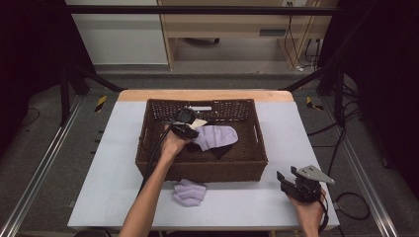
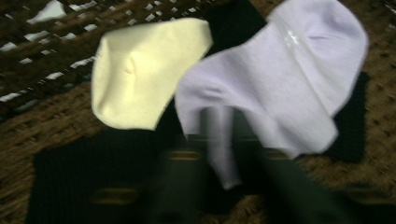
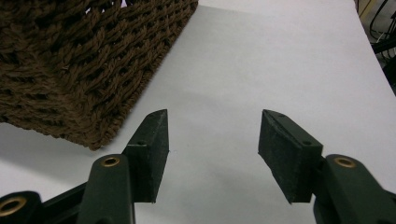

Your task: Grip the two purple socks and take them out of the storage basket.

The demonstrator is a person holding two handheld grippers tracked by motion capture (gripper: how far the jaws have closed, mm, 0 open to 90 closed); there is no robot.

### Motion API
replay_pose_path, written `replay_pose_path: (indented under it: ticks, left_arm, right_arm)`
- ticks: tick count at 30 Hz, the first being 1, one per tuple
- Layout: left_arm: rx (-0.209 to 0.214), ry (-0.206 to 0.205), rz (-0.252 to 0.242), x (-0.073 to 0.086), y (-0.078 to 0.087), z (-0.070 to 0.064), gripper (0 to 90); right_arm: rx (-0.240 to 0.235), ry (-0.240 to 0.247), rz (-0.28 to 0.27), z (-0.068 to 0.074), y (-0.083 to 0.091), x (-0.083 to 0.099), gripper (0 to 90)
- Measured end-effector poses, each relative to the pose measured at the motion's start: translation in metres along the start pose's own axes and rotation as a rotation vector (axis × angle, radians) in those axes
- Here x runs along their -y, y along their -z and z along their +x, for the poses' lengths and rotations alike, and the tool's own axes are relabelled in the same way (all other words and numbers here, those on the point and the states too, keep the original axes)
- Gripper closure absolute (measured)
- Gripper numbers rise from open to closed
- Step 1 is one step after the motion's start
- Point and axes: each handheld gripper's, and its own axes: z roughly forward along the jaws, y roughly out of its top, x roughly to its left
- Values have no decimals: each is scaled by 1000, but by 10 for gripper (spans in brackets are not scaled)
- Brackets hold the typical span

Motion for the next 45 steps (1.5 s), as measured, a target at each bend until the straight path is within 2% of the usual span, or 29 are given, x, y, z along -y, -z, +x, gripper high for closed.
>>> replay_pose_path:
  ticks: [2, 3, 5, 7, 10, 11, 13, 16, 19, 20, 24, 25, 26, 27, 30, 33, 35, 38, 41, 43, 45]
  left_arm:
    - [-6, 0, -2, -1, -2, 1, 516]
    - [-4, 7, -5, -1, -3, 1, 472]
    - [-11, 9, -1, -2, -5, 2, 438]
    - [1, 11, 15, -3, -9, 2, 426]
    - [30, -35, 49, -3, -13, -2, 439]
    - [49, -45, 62, -3, -14, -4, 467]
    - [57, -71, 93, -2, -17, -6, 542]
    - [93, -73, 117, -2, -17, -7, 714]
    - [81, -59, 135, -2, -15, -6, 879]
    - [73, -56, 137, -2, -14, -5, 890]
    - [62, -44, 99, -3, -8, -4, 890]
    - [47, -39, 79, -4, -7, -6, 865]
    - [30, -43, 47, -5, -6, -7, 715]
    - [31, -50, 29, -6, -5, -8, 629]
    - [23, -59, -29, -13, -2, -12, 503]
    - [24, -41, -44, -21, -3, -17, 444]
    - [17, -36, -66, -26, -5, -22, 433]
    - [-25, -45, -37, -30, -14, -28, 435]
    - [-21, -38, -5, -29, -21, -28, 468]
    - [-25, -50, 17, -28, -21, -28, 559]
    - [-8, -43, 31, -28, -19, -28, 661]
  right_arm:
    - [-1, 0, 0, 0, 1, 0, 430]
    - [1, 1, -1, 0, 1, 0, 429]
    - [-1, -8, 1, -1, 0, 0, 428]
    - [-3, -5, 7, -1, -1, 0, 427]
    - [-6, 5, 10, 1, -2, 0, 426]
    - [-5, 11, 9, 1, -1, 0, 425]
    - [-6, 7, 6, 1, -1, 0, 426]
    - [-4, 9, 10, 1, -1, 0, 426]
    - [-5, 10, 9, 1, -1, 0, 429]
    - [-2, 11, 9, 1, -1, 1, 431]
    - [-2, 10, 12, 1, -1, 1, 437]
    - [-2, 11, 10, 0, -1, 1, 437]
    - [0, 9, 9, 0, -1, 1, 437]
    - [-1, 7, 9, 0, 0, 1, 436]
    - [0, 11, 9, 0, 0, 1, 434]
    - [-1, 7, 6, -1, 0, 1, 432]
    - [-5, 5, 6, -1, -1, 1, 430]
    - [-6, 7, 3, -1, -1, 1, 429]
    - [-4, 10, 4, -1, 0, 1, 430]
    - [-3, 9, 6, -1, 0, 1, 430]
    - [-4, 9, 7, -1, -1, 1, 431]
